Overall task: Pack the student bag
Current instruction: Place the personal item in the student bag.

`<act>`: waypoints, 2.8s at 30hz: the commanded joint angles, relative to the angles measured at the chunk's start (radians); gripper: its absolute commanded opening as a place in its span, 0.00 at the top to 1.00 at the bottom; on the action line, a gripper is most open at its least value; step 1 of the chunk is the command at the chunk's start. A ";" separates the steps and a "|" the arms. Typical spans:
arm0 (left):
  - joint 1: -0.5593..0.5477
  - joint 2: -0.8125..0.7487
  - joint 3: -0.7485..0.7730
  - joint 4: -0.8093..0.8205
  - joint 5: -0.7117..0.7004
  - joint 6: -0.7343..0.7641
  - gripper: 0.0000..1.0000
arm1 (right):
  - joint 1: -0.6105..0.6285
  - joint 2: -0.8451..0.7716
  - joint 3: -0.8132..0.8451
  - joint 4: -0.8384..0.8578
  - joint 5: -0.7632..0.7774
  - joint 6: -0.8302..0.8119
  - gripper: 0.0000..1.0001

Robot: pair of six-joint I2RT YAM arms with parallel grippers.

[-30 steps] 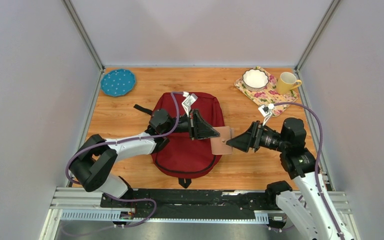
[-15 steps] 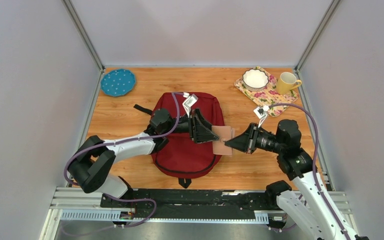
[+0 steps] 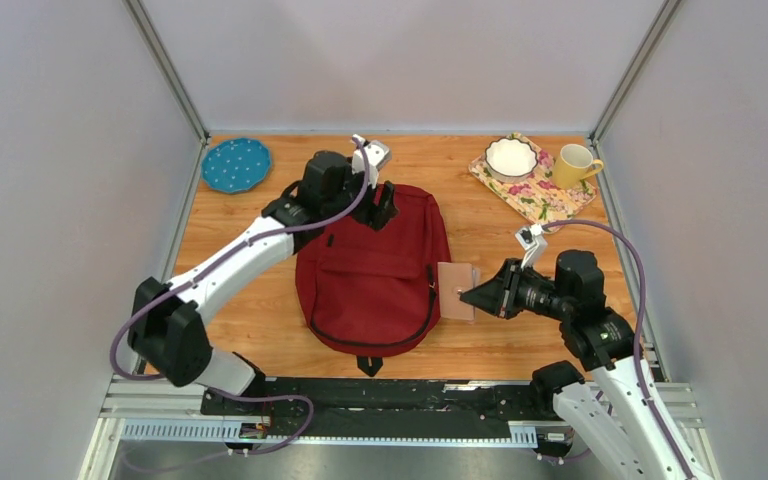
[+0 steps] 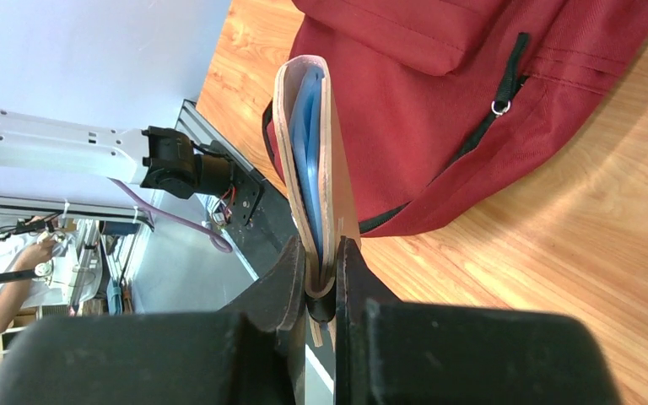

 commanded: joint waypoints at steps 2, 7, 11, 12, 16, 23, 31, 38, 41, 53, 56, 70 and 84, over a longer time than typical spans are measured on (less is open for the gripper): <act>0.046 0.196 0.219 -0.385 -0.153 0.409 0.23 | 0.003 -0.016 0.052 0.001 0.017 -0.022 1.00; 0.062 0.324 0.293 -0.545 -0.174 0.551 0.23 | 0.005 -0.038 0.043 -0.002 0.019 -0.016 1.00; 0.108 0.350 0.304 -0.579 -0.115 0.586 0.23 | 0.005 -0.043 0.038 -0.020 0.012 -0.028 1.00; 0.115 0.349 0.303 -0.583 -0.105 0.586 0.23 | 0.005 -0.044 0.035 -0.023 0.014 -0.036 1.00; 0.148 0.312 0.262 -0.588 0.020 0.626 0.22 | 0.005 -0.041 0.029 -0.032 0.017 -0.048 1.00; 0.146 0.313 0.233 -0.682 0.149 0.685 0.21 | 0.005 -0.021 0.015 0.000 0.014 -0.039 1.00; 0.128 0.205 0.106 -0.611 0.231 0.677 0.21 | 0.005 0.002 -0.006 0.024 0.009 -0.036 1.00; 0.071 0.094 -0.067 -0.412 0.104 0.616 0.20 | 0.005 0.014 -0.019 0.046 0.012 -0.026 1.00; 0.048 0.030 -0.182 -0.236 0.029 0.560 0.20 | 0.005 0.022 -0.023 0.052 0.015 -0.022 1.00; 0.043 -0.055 -0.310 0.146 -0.099 0.378 0.19 | 0.003 0.023 -0.023 0.050 0.022 -0.016 1.00; 0.043 -0.044 -0.301 0.188 -0.099 0.361 0.19 | 0.005 0.022 -0.025 0.052 0.025 -0.013 1.00; 0.043 -0.036 -0.313 0.211 -0.082 0.329 0.66 | 0.005 0.023 -0.034 0.055 0.029 -0.005 1.00; 0.028 -0.067 -0.198 0.050 0.085 0.041 1.00 | 0.233 0.178 0.095 0.049 0.408 -0.074 1.00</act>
